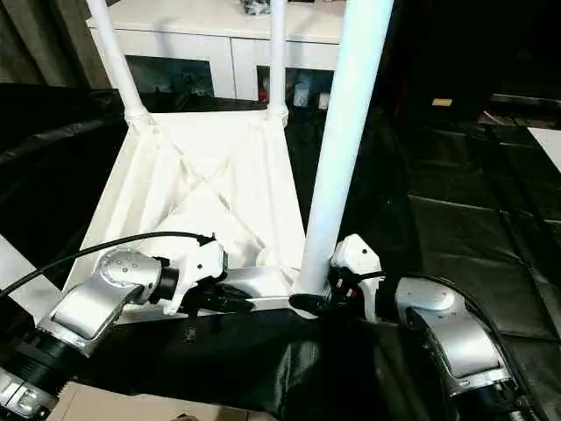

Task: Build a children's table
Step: Rotate leg to tighten

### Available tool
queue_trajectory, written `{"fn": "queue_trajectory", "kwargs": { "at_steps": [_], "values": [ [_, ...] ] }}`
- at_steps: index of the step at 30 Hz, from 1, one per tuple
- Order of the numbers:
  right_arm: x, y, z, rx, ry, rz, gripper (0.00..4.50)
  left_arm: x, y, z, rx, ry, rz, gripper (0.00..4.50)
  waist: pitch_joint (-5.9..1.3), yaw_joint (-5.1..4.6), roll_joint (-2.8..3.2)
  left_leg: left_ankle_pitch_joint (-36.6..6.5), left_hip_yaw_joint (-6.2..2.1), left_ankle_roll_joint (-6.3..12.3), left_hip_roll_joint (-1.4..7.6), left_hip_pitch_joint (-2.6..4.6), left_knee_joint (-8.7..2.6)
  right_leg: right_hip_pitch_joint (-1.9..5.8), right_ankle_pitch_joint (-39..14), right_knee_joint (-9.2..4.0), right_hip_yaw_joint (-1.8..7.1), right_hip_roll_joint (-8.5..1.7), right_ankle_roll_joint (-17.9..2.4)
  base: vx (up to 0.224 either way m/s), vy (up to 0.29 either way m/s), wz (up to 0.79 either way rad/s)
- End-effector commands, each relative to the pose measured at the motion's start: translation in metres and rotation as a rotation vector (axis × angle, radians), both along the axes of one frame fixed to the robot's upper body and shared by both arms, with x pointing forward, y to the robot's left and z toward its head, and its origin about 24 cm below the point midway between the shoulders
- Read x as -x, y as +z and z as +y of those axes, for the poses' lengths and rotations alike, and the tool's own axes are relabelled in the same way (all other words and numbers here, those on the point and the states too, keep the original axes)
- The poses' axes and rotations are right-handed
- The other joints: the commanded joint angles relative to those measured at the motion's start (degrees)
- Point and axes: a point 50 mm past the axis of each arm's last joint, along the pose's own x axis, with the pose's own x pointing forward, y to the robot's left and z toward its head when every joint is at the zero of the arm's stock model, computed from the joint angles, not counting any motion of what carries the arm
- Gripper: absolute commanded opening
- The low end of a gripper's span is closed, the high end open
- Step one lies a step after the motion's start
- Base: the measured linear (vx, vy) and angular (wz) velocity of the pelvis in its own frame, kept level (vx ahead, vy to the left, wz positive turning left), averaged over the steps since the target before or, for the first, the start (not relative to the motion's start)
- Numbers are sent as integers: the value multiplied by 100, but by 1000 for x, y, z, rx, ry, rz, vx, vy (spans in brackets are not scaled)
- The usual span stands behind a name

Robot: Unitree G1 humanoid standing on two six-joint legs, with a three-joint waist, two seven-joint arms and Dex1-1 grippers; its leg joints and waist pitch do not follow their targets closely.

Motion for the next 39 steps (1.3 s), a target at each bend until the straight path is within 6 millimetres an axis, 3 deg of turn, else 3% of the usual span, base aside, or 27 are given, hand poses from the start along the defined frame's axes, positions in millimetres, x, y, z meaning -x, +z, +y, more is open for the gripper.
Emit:
{"fn": "queue_trajectory", "kwargs": {
  "at_steps": [1, 5, 7, 8, 9, 10, 11, 13, 14, 15, 17, 20, 22, 24, 25, 26, 27, 30, 32, 33, 35, 38, 39],
  "values": [
    [-11, -2, 2, -62, -144, -9, 270, 3, -11, -5, -5, 23, 39, 0, -285, -30, -79, -759, -31, 508, 217, 72, -388, 218, 53, -332, 170, -238, -1625, 0, 0, 0],
    [-26, -16, 4, -67, -418, -8, 268, -6, -16, -13, -9, 135, 12, 0, -225, -134, -74, -1357, -48, 128, 215, 98, -472, 192, -999, -435, 165, -238, -1431, 0, 0, 0],
    [-35, -31, 14, -25, -656, 12, 267, -20, -19, -31, 0, 295, -14, 0, -206, -183, -74, -1768, -80, -118, 196, 109, -508, 184, -1812, -508, 162, -249, -1142, 0, 0, 0],
    [-35, -32, 15, -20, -672, 12, 267, -21, -19, -33, 0, 309, -16, 0, -206, -183, -74, -1768, -80, -118, 196, 109, -508, 184, -1812, -508, 162, -249, -1142, 0, 0, 0],
    [-35, -32, 15, -20, -672, 12, 267, -21, -19, -33, 0, 309, -16, 0, -180, -212, -93, -2139, -95, -292, 175, 172, -511, 115, -2437, -574, 160, -250, -942, 0, 0, 0],
    [-39, -37, 21, 9, -752, 11, 267, -27, -20, -42, 2, 391, -27, 0, -191, -199, -98, -2166, -112, -292, 174, 170, -515, 137, -2535, -588, 157, -265, -876, 0, 0, 0],
    [-43, -39, 30, 19, -816, 10, 267, -34, -19, -50, 14, 487, -36, 0, -161, -238, -48, -2268, -94, -328, 175, 191, -525, 69, -2599, -629, 172, -244, -829, 0, 0, 0],
    [-52, -38, 56, 25, -848, 5, 267, -47, -17, -66, 31, 634, -78, 0, -194, -233, -71, -2391, -112, -325, 148, 252, -502, 43, -2769, -668, 167, -248, -762, 0, 0, 0],
    [-52, -38, 56, 25, -848, 5, 267, -47, -17, -66, 31, 634, -78, 0, -190, -231, -69, -2424, -119, -297, 135, 249, -499, 39, -2837, -690, 164, -244, -712, 0, 0, 0],
    [-57, -36, 73, 32, -814, -3, 267, -53, -16, -73, 13, 673, -130, 0, -211, -215, -72, -2313, -126, -229, 139, 209, -517, 76, -2632, -676, 168, -241, -675, 0, 0, 0],
    [-59, -33, 74, 9, -819, -12, 267, -55, -14, -74, 12, 677, -155, 0, -236, -189, -90, -1922, -120, -95, 149, 130, -537, 145, -1980, -630, 179, -235, -721, 0, 0, 0],
    [-61, -23, 75, -69, -795, -48, 302, -56, -13, -70, -1, 655, -185, 0, -244, -153, -63, -1765, -87, 63, 158, 137, -526, 140, -1710, -616, 199, -247, -844, 0, 0, 0],
    [-61, -19, 73, -82, -789, -76, 339, -56, -13, -67, -8, 646, -188, 0, -247, -144, -48, -1724, -86, 89, 163, 131, -532, 142, -1710, -621, 194, -247, -853, 0, 0, 0],
    [-65, -10, 66, -88, -811, -133, 347, -58, -13, -58, -22, 634, -214, 0, -243, -149, -46, -1802, -89, 90, 154, 112, -538, 142, -1822, -629, 189, -245, -838, 0, 0, 0],
    [-65, -10, 66, -88, -811, -133, 357, -58, -13, -58, -22, 634, -214, 0, -256, -217, -66, -1669, -135, 64, 134, -5, -570, 236, -1856, -588, 161, -247, -709, 0, 0, 0],
    [-66, -7, 62, -88, -814, -147, 380, -57, -12, -54, -21, 613, -221, 0, -259, -237, -47, -1650, -149, 59, 133, -28, -591, 241, -1897, -585, 134, -234, -672, -10, -19, -19],
    [-66, -4, 57, -90, -802, -159, 384, -56, -12, -50, -22, 599, -224, 0, -297, -269, -21, -1495, -157, 45, 145, -23, -563, 227, -1654, -577, 135, -254, -720, -10, -19, -19],
    [-60, 8, 40, -57, -622, -205, 389, -48, -9, -35, -14, 481, -228, 0, -312, -252, -51, -1309, -118, 206, 175, 24, -502, 194, -1006, -552, 142, -235, -978, 0, 0, 0],
    [-49, 17, 26, -36, -423, -211, 389, -36, -9, -23, -20, 368, -169, 0, -336, -199, -35, -810, -93, 500, 194, 1, -436, 245, -169, -452, 143, -243, -1228, 57, -12, 1],
    [-48, 17, 26, -31, -407, -213, 389, -36, -9, -22, -22, 361, -167, 0, -334, -180, -19, -647, -70, 612, 197, 4, -413, 225, 134, -417, 147, -235, -1347, 59, -11, -1],
    [-34, 17, 15, 19, -224, -198, 389, -21, -9, -15, -1, 196, -111, 0, -348, -149, -17, -616, -58, 664, 205, 28, -387, 238, 342, -383, 134, -228, -1488, 27, -3, -1],
    [-26, 17, 9, 37, -142, -181, 389, -12, -8, -10, 2, 104, -81, 0, -346, -121, -10, -484, -36, 758, 216, 43, -371, 215, 662, -343, 142, -219, -1619, 0, 0, 0],
    [-21, 16, 4, 39, -84, -153, 389, -6, -7, -6, 6, 34, -54, 0, -370, -86, -57, -393, -31, 836, 227, 62, -354, 220, 778, -310, 144, -219, -1684, 0, 0, 0]
  ]
}}
